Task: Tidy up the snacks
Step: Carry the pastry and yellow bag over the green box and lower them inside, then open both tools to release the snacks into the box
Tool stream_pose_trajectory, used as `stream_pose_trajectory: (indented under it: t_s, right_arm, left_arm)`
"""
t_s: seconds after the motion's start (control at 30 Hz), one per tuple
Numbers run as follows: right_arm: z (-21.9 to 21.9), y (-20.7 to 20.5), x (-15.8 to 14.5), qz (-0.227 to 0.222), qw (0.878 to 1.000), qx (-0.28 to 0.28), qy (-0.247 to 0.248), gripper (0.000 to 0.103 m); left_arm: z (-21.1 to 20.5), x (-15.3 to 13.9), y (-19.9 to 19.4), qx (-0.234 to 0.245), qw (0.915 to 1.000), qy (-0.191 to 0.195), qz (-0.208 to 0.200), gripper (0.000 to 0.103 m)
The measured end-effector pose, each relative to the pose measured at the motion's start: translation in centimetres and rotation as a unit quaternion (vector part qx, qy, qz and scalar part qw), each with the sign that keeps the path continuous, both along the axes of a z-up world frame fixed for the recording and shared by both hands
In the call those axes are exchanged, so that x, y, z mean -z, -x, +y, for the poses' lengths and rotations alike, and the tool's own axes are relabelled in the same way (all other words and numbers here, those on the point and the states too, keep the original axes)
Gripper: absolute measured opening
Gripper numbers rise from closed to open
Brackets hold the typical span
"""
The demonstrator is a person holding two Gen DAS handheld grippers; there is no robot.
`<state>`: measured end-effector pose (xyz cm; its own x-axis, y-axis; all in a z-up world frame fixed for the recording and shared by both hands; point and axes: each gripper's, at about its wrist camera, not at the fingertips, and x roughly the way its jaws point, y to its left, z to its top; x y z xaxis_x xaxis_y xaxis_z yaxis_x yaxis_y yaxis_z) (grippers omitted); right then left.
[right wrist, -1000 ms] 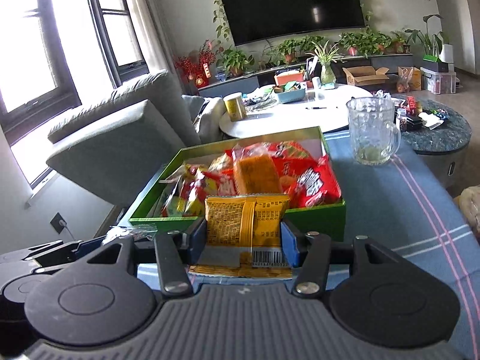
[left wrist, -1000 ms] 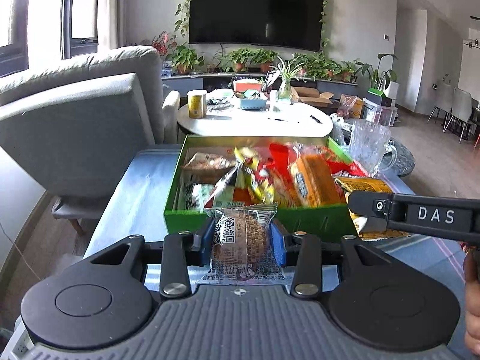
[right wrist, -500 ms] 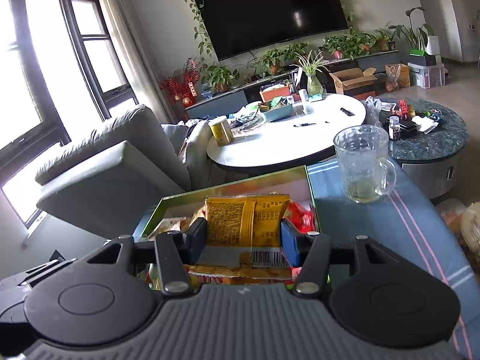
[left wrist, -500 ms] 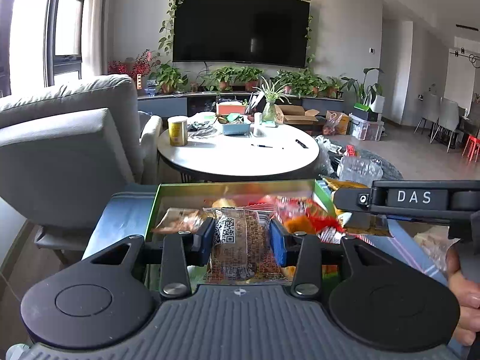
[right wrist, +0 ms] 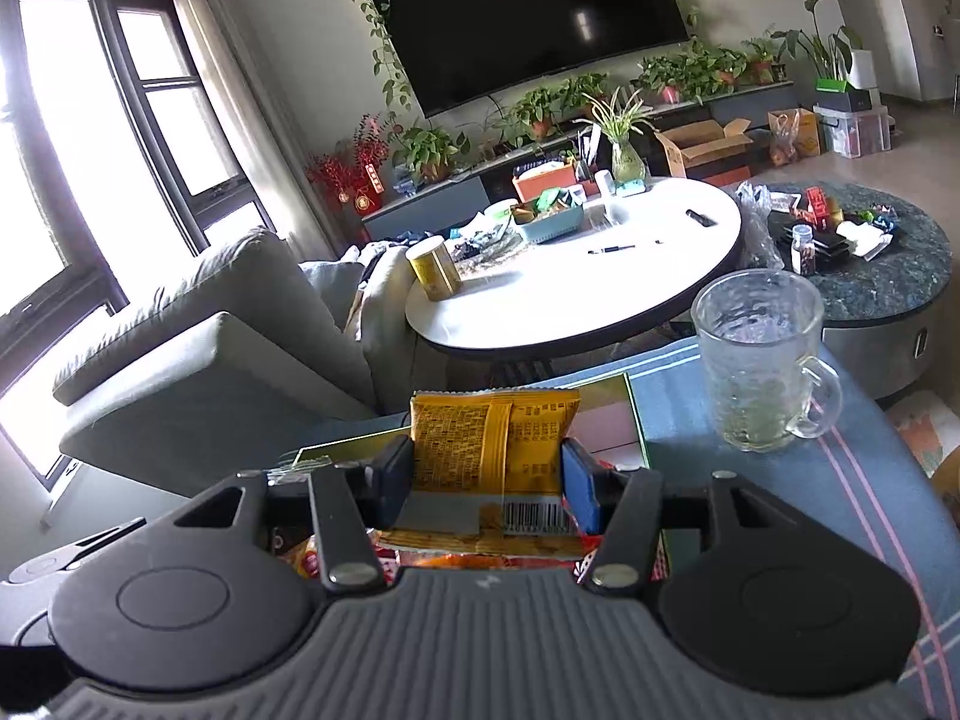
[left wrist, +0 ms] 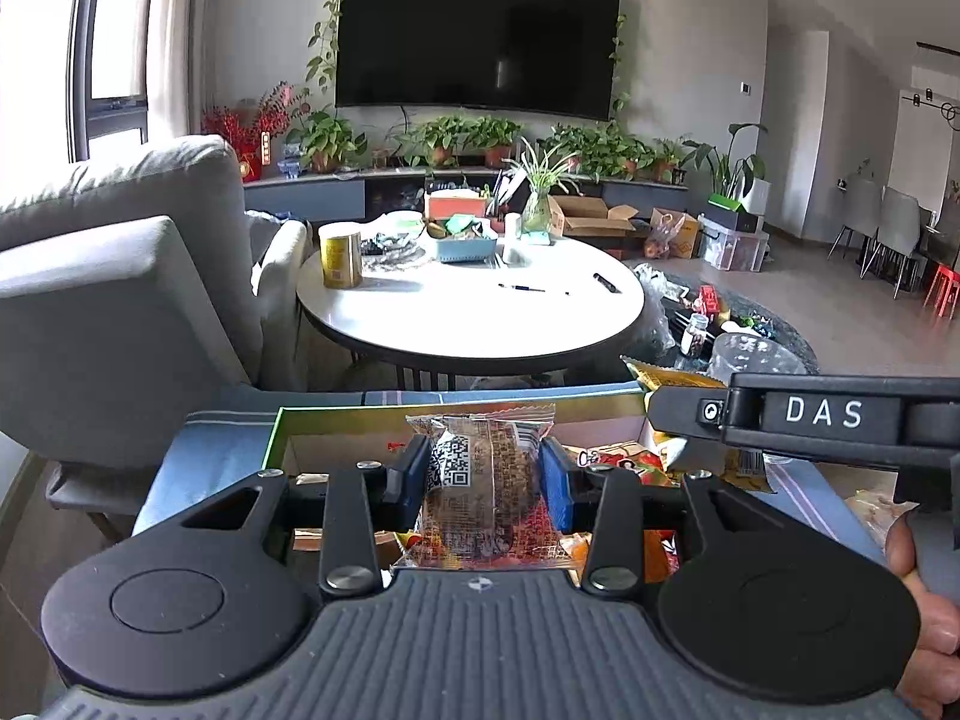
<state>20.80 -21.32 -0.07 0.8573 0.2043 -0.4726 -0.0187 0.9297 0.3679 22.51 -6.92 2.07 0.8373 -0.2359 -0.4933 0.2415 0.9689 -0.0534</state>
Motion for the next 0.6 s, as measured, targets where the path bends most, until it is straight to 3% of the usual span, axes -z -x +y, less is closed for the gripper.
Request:
stream_pose_trajectory:
  t_s: [0.23, 0.6]
  right_arm:
    - [0.0, -1.9, 0.7, 0.013, 1.0, 0.003, -0.004, 0.084]
    - [0.1, -3.4, 1.9, 0.025, 0.999, 0.017, -0.011, 0.084]
  left_arm:
    - [-0.2, 1.3, -2.0, -0.008, 0.9998, -0.004, 0.017, 0.037]
    - [0.3, 1.5, -3.0, -0.014, 0.9999, -0.003, 0.004, 0.038]
